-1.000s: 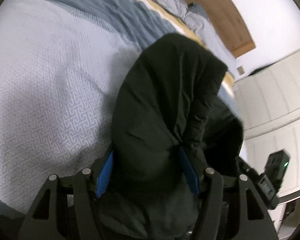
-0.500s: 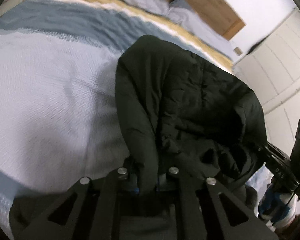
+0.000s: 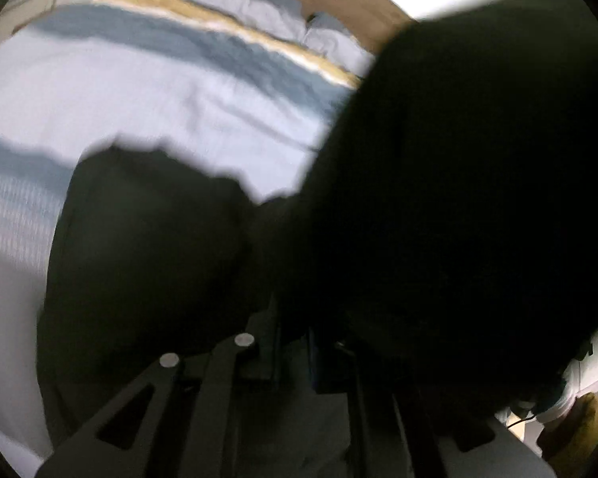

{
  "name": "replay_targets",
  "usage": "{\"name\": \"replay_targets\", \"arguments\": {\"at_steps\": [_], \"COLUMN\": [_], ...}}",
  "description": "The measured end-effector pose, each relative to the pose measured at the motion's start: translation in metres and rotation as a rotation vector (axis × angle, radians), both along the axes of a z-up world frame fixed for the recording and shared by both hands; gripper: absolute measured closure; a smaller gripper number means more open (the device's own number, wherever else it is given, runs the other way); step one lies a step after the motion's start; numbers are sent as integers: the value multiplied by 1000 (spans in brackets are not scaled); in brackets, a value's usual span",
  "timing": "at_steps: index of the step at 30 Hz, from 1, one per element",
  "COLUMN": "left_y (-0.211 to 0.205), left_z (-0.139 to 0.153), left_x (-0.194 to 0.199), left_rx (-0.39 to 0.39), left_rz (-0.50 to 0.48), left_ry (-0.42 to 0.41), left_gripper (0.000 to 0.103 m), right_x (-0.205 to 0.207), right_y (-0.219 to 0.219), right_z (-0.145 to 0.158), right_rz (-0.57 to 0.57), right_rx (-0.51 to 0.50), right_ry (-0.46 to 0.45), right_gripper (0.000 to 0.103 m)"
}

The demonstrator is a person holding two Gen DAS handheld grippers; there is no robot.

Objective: Fold large clothes
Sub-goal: 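Grasp the coat hem with both grippers and lift it toward the collar, then lay the hem over the hood with both grippers and release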

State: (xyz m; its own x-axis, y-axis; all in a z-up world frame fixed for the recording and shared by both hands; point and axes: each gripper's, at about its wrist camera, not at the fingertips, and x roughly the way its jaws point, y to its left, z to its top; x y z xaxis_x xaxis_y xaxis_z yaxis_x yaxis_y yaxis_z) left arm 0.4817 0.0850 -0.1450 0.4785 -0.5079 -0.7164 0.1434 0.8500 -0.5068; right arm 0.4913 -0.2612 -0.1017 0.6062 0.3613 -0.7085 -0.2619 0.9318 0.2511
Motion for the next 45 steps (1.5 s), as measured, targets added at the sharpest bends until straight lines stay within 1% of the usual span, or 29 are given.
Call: {"name": "replay_targets", "arguments": {"at_steps": [2,4,7,9,12,13,15,17,18,19,20,21,22,23,24,25,27,28,31,33,34,36,37,38,39,41,44,45], "left_y": [2,6,15,22,36,41,54,59,62,63,70,75,71,64,53,41,15,-1,-37,-55,-64,-75,-78,-81,-80,-80,-75,-76], "left_z": [-10,-18,-16,-10,1,8,22,45,52,67,78,90,99,111,116,124,127,126,116,108,99,81,69,53,45,19,-5,-9], "left_x": [-13,-29,-49,-60,-74,-79,-85,-95,-88,-88,-93,-91,-84,-75,-65,-53,-27,-14,13,16,16,15,13,10,4,-5,-14,-16], "left_rx": [4,20,29,37,60,71,82,99,106,114,111,107,100,98,98,96,94,96,106,122,140,190,209,232,246,268,234,235], "left_rz": [5,13,24,32,51,58,72,98,103,107,109,110,109,107,102,85,59,42,-2,-32,-45,-52,-53,-54,-55,-61,-60,-60], "left_ry": [33,61,84,96,116,119,120,104,92,69,50,36,15,-15,-29,-46,-55,-57,-50,-42,-35,-26,-18,-7,-6,-15,-29,-34], "left_gripper": [94,94,94,94,94,93,93,93,93,92,84,77,61,52,52,52,52,52,52,52,52,51,52,52,52,51,52,52], "right_x": [-6,-11,-24,-32,-43,-46,-50,-62,-69,-73,-73,-73,-70,-65,-59,-46,-28,-20,8,27,29,34,36,31,24,18,3,-1], "right_y": [-10,-20,-29,-32,-41,-44,-46,-51,-54,-60,-62,-63,-61,-57,-51,-44,-28,-20,6,23,27,43,49,51,51,49,42,40], "right_z": [-20,-36,-47,-46,-38,-34,-28,-13,-7,3,17,26,37,49,60,63,74,74,70,60,57,40,27,17,8,-17,-48,-53], "right_rz": [-40,-79,-110,-111,-121,-123,-126,-135,-139,-142,-137,-133,-125,-113,-96,-86,-48,-33,9,28,37,61,67,68,68,63,67,71], "right_rx": [30,41,49,28,9,0,-11,-16,-15,-13,-7,-4,1,5,10,10,8,8,7,5,2,-26,-55,-72,-83,-101,-109,-110], "right_ry": [45,74,113,123,142,144,147,136,130,119,97,84,65,44,25,17,6,7,26,46,51,73,91,104,115,146,149,147], "right_gripper": [89,84,82,81,70,67,61,57,55,53,51,45,39,38,36,35,31,29,29,29,29,29,29,29,29,29,28,28]}}
